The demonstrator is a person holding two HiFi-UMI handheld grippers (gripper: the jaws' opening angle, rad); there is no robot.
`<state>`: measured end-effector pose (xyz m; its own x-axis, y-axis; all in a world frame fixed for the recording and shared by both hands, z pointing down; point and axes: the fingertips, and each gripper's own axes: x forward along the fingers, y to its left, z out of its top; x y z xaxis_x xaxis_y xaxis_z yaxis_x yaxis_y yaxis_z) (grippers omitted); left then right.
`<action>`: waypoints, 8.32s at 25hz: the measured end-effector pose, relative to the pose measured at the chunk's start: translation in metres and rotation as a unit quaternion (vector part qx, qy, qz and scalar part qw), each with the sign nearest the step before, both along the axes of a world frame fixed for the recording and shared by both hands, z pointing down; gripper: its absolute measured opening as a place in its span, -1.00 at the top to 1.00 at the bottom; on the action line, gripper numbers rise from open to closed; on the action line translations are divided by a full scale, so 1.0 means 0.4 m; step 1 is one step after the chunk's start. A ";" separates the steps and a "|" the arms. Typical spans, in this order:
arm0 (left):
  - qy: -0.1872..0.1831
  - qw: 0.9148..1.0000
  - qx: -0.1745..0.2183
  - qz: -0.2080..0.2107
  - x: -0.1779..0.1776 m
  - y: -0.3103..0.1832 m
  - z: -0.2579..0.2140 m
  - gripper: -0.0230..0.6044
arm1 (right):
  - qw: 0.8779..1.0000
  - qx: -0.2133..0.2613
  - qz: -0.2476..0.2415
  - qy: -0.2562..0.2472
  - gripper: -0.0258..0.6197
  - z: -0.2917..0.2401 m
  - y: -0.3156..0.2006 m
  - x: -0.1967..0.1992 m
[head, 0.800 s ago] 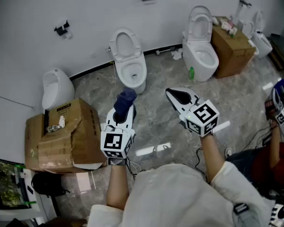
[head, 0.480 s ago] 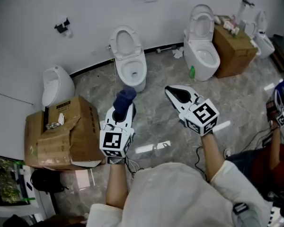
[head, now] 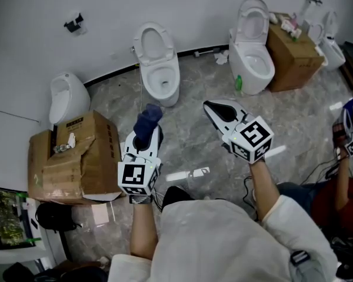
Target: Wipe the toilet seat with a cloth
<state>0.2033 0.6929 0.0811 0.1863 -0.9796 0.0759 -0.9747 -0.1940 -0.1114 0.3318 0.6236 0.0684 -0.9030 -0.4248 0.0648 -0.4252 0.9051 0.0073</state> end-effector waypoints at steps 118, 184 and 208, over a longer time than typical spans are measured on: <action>0.062 0.951 -0.300 0.030 -0.719 -2.245 1.595 0.81 | 0.980 -0.133 0.135 0.063 0.83 1.085 -1.849 -0.712; -0.080 0.961 -0.198 -0.177 -1.379 -2.111 1.088 0.81 | 0.987 -0.093 0.104 0.085 0.83 0.800 -1.855 -0.962; -0.021 0.974 -0.139 -0.180 -1.339 -2.218 0.886 0.81 | 0.986 -0.088 0.122 0.077 0.83 0.739 -1.916 -0.923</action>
<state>-0.3322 -0.1945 0.4356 -0.1741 -0.9214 0.3474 -0.9809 0.1310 -0.1440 -0.0373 -0.1429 0.3642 -0.7495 -0.5975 0.2852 -0.6361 0.7692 -0.0601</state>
